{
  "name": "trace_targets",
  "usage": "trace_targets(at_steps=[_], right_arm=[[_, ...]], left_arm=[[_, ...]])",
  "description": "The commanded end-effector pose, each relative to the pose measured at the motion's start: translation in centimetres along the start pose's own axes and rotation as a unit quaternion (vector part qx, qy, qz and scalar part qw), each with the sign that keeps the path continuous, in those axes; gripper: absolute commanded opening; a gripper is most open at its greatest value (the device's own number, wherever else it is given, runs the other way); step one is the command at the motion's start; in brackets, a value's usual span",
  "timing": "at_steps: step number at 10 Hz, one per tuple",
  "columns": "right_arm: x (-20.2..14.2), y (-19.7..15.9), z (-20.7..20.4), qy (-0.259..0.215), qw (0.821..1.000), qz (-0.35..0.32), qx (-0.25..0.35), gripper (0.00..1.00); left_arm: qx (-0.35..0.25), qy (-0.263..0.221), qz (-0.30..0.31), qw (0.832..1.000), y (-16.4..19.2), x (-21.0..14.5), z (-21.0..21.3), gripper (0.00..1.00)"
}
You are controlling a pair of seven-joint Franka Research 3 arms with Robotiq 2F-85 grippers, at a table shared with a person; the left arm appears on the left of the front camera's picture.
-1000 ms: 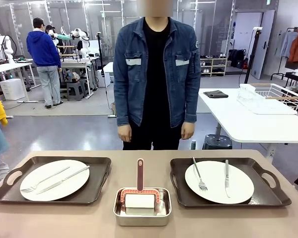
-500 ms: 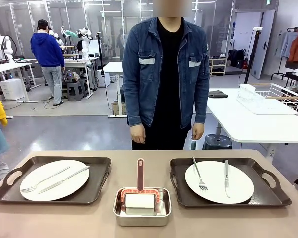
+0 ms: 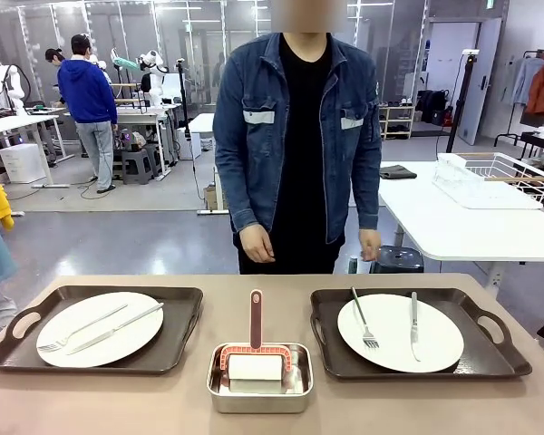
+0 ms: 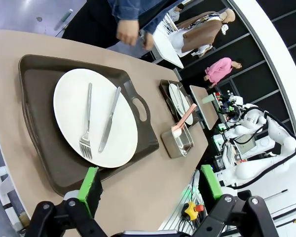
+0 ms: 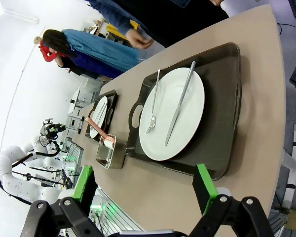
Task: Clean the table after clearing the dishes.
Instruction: When the left (or right) Handle tray is removed, use the left hand (or right hand) to clean the left (or right) side of the table with the Lint Roller.
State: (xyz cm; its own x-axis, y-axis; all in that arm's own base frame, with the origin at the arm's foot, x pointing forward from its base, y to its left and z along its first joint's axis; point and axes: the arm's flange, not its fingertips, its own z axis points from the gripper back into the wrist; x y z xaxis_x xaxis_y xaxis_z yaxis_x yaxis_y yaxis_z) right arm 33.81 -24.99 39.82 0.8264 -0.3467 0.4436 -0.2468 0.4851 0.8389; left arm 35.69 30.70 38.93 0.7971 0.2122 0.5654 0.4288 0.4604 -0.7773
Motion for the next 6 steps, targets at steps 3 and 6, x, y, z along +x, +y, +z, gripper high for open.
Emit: trace_targets(at_steps=[3,6], right_arm=[[-0.02,0.32,0.16,0.002,1.0,0.004,0.002,1.0],[-0.02,0.32,0.16,0.002,1.0,0.004,0.002,1.0]], left_arm=[[0.001,0.001,0.0,1.0,-0.1,-0.14,0.3,1.0],[0.001,0.001,0.0,1.0,-0.1,-0.14,0.3,1.0]])
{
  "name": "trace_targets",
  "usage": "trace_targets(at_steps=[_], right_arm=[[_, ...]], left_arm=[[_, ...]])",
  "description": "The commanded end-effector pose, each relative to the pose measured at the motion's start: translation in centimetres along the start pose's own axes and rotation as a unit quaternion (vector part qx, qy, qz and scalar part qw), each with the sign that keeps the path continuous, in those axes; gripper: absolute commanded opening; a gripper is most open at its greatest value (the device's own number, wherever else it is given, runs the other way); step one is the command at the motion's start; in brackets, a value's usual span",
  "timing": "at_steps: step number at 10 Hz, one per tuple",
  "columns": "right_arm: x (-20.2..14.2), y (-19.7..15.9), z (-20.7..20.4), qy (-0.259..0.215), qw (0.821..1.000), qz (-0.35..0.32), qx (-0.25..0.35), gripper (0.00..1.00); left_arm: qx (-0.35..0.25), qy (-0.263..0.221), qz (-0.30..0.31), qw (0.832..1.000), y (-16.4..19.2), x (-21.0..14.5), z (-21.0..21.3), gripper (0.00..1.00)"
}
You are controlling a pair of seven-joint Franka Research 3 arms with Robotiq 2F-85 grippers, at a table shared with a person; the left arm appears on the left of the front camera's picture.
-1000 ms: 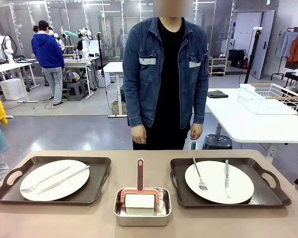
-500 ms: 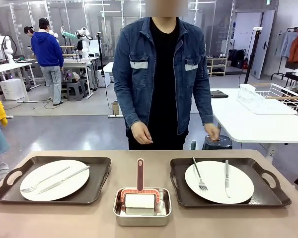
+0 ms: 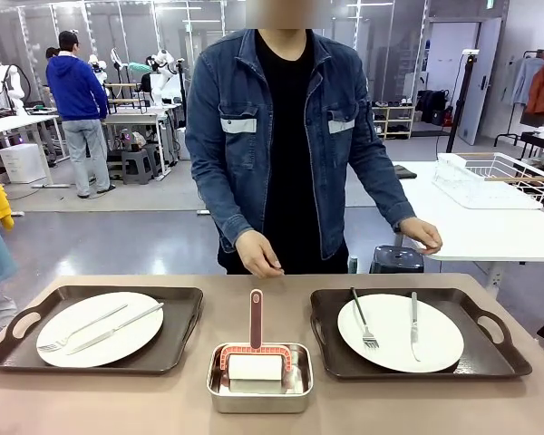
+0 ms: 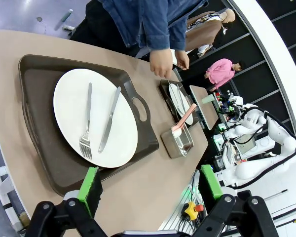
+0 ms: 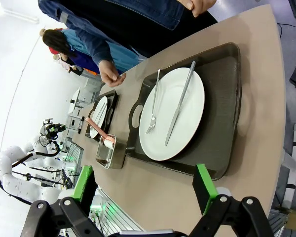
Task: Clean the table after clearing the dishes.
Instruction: When the left (or right) Handle tray is removed, use the left hand (or right hand) to clean the left (or right) side of the table with the Lint Roller.
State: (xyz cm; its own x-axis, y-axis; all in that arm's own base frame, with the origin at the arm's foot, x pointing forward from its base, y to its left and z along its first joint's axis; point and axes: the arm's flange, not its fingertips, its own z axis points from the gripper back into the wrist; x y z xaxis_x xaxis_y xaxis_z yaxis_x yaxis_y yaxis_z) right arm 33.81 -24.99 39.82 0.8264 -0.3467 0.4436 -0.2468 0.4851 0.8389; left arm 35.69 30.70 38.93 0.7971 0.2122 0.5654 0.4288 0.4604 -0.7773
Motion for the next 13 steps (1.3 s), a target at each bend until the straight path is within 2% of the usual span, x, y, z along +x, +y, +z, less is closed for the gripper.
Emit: trace_targets(at_steps=[1,13], right_arm=[[-0.02,0.32,0.16,0.002,1.0,0.004,0.002,1.0],[-0.02,0.32,0.16,0.002,1.0,0.004,0.002,1.0]], left_arm=[[0.001,0.001,0.0,1.0,-0.1,-0.14,0.3,1.0],[0.001,0.001,0.0,1.0,-0.1,-0.14,0.3,1.0]])
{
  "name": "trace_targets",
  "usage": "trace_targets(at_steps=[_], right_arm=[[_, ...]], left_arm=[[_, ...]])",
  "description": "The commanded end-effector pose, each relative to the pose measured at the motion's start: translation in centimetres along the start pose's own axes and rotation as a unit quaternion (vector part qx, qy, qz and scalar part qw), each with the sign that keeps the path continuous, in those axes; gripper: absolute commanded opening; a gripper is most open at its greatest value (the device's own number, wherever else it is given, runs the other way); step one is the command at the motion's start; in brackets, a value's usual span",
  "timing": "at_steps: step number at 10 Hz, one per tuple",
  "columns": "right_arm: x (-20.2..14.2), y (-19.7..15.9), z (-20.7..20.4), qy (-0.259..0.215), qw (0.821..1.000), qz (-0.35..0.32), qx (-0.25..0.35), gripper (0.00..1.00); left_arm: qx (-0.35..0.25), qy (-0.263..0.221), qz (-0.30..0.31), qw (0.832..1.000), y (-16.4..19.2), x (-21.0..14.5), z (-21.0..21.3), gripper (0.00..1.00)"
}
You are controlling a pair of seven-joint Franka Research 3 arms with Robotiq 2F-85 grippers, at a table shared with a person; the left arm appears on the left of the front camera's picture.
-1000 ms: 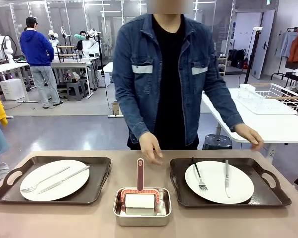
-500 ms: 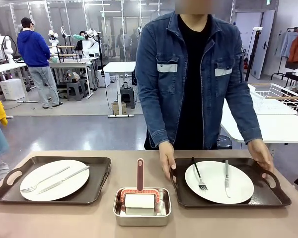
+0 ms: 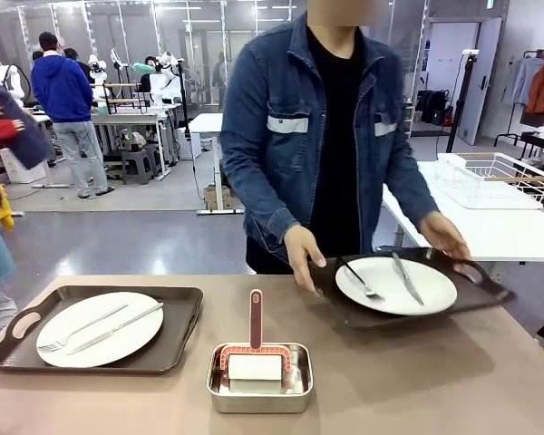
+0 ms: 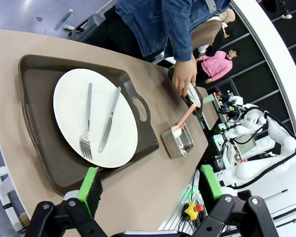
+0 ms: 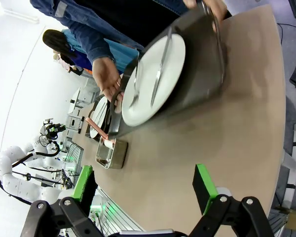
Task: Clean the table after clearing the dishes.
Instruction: When the left (or right) Handle tray is removed, use the left hand (or right hand) to clean the left (or right) side of the table with the Lint Roller.
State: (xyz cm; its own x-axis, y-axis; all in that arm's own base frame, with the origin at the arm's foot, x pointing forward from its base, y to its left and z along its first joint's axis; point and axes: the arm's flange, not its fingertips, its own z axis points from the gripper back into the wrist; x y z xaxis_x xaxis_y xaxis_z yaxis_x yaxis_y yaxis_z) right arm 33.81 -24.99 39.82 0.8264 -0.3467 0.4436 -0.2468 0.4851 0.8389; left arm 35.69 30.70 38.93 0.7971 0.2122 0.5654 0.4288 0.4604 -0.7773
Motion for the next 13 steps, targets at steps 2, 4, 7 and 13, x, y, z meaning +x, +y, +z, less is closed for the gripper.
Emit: trace_targets(at_steps=[2,4,7,13], right_arm=[[1.7,1.9,-0.1,0.014,0.999,0.028,-0.013,1.0],[6.0,6.9,-1.3,0.043,0.993,0.104,-0.038,1.0],[11.7,17.0,-7.7,0.129,0.961,0.239,-0.056,1.0],[8.5,36.0,-32.4,0.362,0.775,0.514,-0.072,1.0]], left_arm=[[0.001,0.001,0.0,1.0,-0.1,-0.1,0.3,1.0],[0.001,0.001,0.0,1.0,-0.1,-0.1,0.3,1.0],[0.001,0.001,0.0,1.0,-0.1,-0.1,0.3,1.0],[0.001,0.001,0.0,1.0,-0.1,-0.1,0.3,1.0]])
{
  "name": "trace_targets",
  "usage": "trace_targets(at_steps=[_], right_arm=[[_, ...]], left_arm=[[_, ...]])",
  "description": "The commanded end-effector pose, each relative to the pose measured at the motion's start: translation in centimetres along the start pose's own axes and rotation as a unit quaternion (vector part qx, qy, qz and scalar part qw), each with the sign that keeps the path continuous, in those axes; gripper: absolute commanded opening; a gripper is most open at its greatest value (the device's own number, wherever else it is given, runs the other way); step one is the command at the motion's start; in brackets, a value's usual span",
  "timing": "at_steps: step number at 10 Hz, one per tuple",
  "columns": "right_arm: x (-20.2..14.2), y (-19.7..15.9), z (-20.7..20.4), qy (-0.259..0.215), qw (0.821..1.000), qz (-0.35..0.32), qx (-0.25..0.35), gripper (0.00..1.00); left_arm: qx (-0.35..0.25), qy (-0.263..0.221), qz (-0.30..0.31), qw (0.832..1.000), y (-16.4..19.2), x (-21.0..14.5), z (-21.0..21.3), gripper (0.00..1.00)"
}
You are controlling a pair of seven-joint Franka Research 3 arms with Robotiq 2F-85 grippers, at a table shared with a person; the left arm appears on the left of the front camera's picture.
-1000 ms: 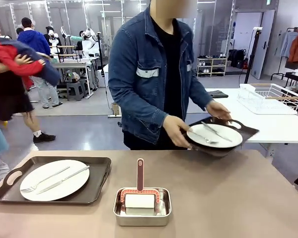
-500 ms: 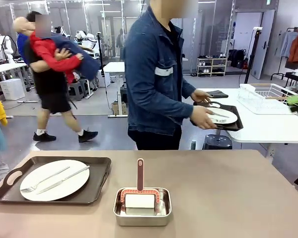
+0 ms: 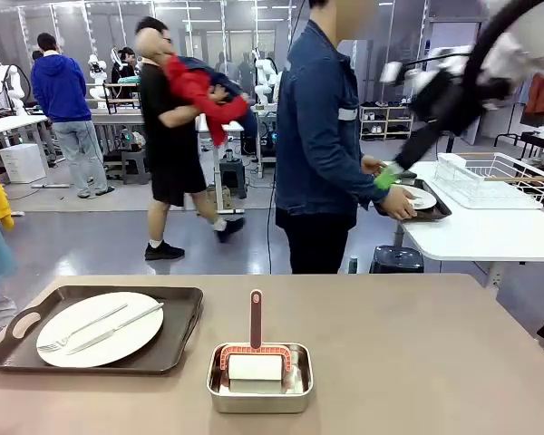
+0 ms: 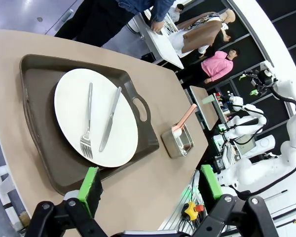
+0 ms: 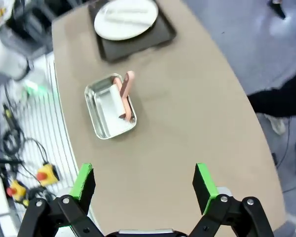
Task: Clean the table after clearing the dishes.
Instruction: When the left (or right) Handle tray is removed, use the left hand (or right hand) to clean the left (or right) side of the table with the Lint Roller.
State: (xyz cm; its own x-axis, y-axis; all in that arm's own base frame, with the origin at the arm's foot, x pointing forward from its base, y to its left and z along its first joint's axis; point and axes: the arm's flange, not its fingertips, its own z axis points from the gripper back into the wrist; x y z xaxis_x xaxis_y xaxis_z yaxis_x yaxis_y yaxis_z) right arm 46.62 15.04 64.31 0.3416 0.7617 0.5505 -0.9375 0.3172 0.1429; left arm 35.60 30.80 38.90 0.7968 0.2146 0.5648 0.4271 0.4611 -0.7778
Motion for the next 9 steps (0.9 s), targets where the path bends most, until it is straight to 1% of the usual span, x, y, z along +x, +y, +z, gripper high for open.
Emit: trace_targets(at_steps=[1,2,3,5,7,8,9], right_arm=[[3.4,-0.1,-3.9,0.047,0.997,0.058,-0.023,1.0],[5.7,1.6,-6.9,0.065,0.993,0.096,-0.015,1.0],[7.9,3.1,-10.2,0.096,0.986,0.138,-0.008,1.0],[10.4,4.6,-15.1,0.141,0.969,0.202,0.002,1.0],[11.7,5.9,-18.4,0.159,0.96,0.23,0.019,1.0],[11.8,6.3,-19.5,0.165,0.958,0.234,0.021,1.0],[11.6,6.6,-19.8,0.17,0.958,0.23,0.015,1.0]], left_arm=[[0.001,0.002,-0.001,1.0,-0.1,-0.1,0.2,1.0],[0.001,0.002,-0.001,1.0,-0.1,-0.1,0.2,1.0],[0.001,0.002,-0.001,1.0,-0.1,-0.1,0.2,1.0],[0.001,0.002,-0.001,1.0,-0.1,-0.1,0.2,1.0],[0.001,0.002,-0.001,1.0,-0.1,-0.1,0.2,1.0],[0.001,0.002,-0.001,1.0,-0.1,-0.1,0.2,1.0],[0.001,0.002,-0.001,1.0,-0.1,-0.1,0.2,1.0]])
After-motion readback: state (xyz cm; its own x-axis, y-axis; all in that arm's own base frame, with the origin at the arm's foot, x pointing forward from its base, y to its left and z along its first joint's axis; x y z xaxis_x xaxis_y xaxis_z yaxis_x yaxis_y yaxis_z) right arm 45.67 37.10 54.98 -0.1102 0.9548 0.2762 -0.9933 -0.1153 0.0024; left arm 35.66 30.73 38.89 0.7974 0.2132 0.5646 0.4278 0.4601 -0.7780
